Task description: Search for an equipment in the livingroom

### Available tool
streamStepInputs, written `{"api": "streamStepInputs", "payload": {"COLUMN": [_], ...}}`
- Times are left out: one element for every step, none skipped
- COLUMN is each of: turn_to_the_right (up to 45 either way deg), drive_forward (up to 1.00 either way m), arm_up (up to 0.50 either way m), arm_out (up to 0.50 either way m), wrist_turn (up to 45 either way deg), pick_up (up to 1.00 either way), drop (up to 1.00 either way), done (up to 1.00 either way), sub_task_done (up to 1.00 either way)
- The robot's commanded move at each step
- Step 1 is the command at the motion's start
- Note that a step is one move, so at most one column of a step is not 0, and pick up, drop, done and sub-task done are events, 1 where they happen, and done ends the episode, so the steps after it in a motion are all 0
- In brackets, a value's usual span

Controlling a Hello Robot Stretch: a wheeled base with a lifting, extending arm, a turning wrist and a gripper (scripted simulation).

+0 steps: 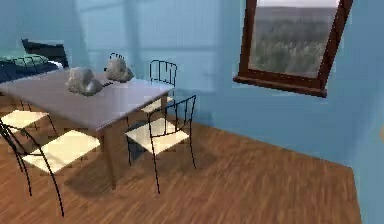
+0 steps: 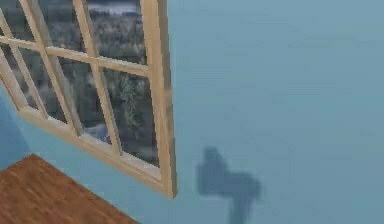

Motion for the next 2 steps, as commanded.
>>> {"api": "streamStepInputs", "payload": {"turn_to_the_right": [-45.0, -45.0], "drive_forward": [0.0, 0.0], "arm_up": [0.0, 0.0], "arm_out": [0.0, 0.0], "wrist_turn": [0.0, 0.0], "pick_up": [0.0, 0.0], "drop": [0.0, 0.0], "done": [0.0, 0.0], "sub_task_done": [0.0, 0.0]}}
